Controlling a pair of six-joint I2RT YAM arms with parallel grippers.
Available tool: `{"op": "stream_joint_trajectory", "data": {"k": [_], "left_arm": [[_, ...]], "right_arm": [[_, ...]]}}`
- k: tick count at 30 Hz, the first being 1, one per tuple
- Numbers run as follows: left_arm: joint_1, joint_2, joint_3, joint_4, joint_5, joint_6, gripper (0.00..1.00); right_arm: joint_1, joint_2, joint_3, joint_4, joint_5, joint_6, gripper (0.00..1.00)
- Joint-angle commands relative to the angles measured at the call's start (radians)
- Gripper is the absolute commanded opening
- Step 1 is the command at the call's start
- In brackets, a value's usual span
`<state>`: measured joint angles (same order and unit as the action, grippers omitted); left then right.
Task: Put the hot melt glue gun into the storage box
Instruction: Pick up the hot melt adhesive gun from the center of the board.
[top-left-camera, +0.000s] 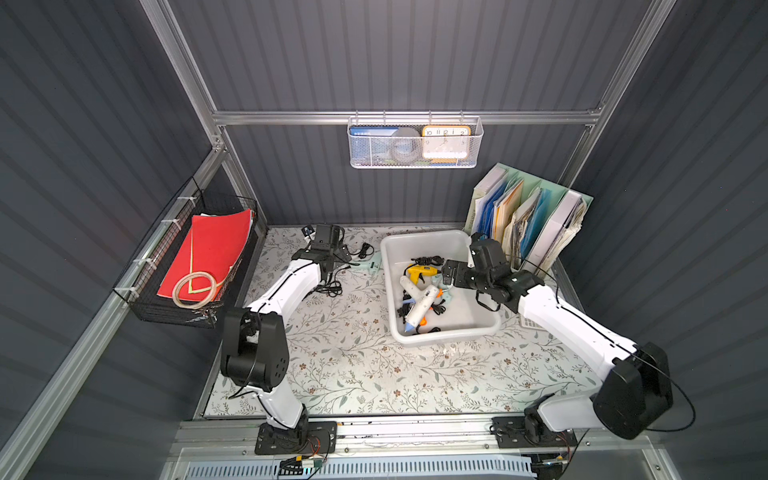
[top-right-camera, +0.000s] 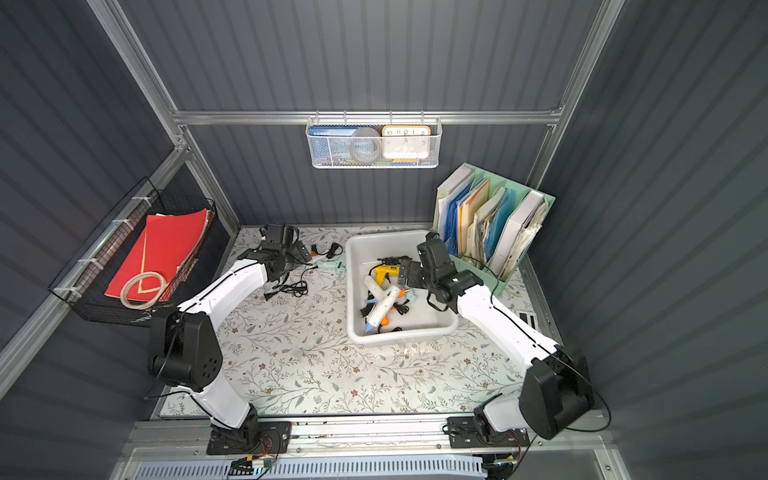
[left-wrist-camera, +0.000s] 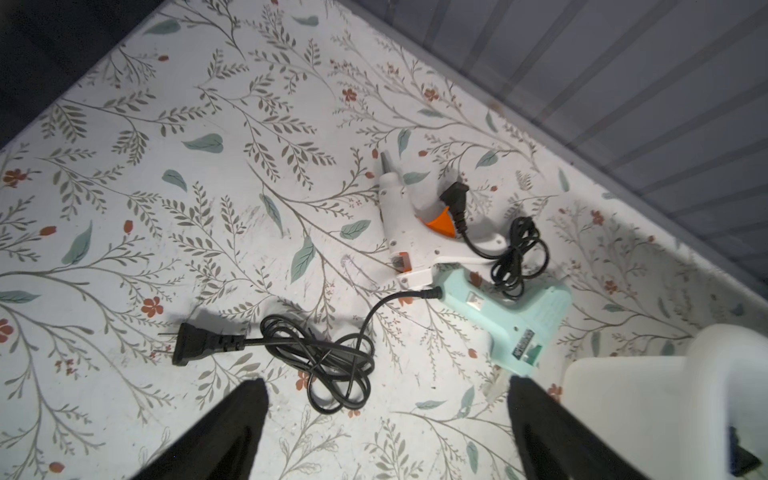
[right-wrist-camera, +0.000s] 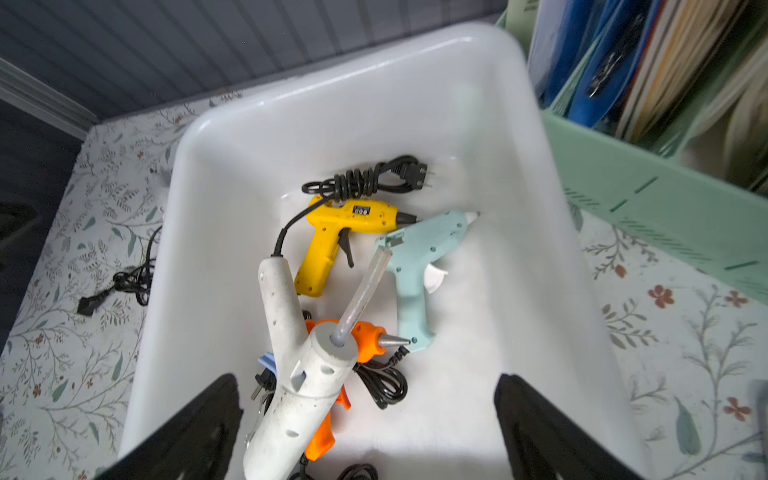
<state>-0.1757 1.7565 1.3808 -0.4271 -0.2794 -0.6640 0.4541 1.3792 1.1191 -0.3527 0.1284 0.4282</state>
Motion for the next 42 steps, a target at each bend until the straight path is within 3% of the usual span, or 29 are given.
{"op": "stream_joint_trajectory", "data": {"k": [1,12,20,25,31,37,42], "left_arm": [[0.029,0.076,0.072,-0.049,0.079,0.034,0.89],[0.116,0.345,0.261,-0.157,0.35,0.214,0.72],[0.123,0.451,0.342,-0.216,0.398,0.317,0.68],[0.122,0.499,0.381,-0.238,0.499,0.373,0.58],[0.114,0.446,0.269,-0.193,0.635,0.331,0.61],[0.082,0.385,0.176,-0.168,0.633,0.304,0.56],[0.049,0.363,0.132,-0.164,0.555,0.289,0.5]], "right_arm": [[-0.002,-0.054,-0.038,0.084,0.084,-0.008,0.99],[-0.004,-0.136,-0.085,0.124,0.129,-0.009,0.99],[-0.003,-0.135,-0.088,0.143,0.123,-0.008,0.99],[-0.004,-0.132,-0.084,0.147,0.119,-0.008,0.99],[-0.003,-0.137,-0.083,0.152,0.129,-0.014,0.99],[-0.004,-0.117,-0.064,0.161,0.112,-0.019,0.99],[-0.004,-0.113,-0.062,0.167,0.108,-0.019,0.99]]}}
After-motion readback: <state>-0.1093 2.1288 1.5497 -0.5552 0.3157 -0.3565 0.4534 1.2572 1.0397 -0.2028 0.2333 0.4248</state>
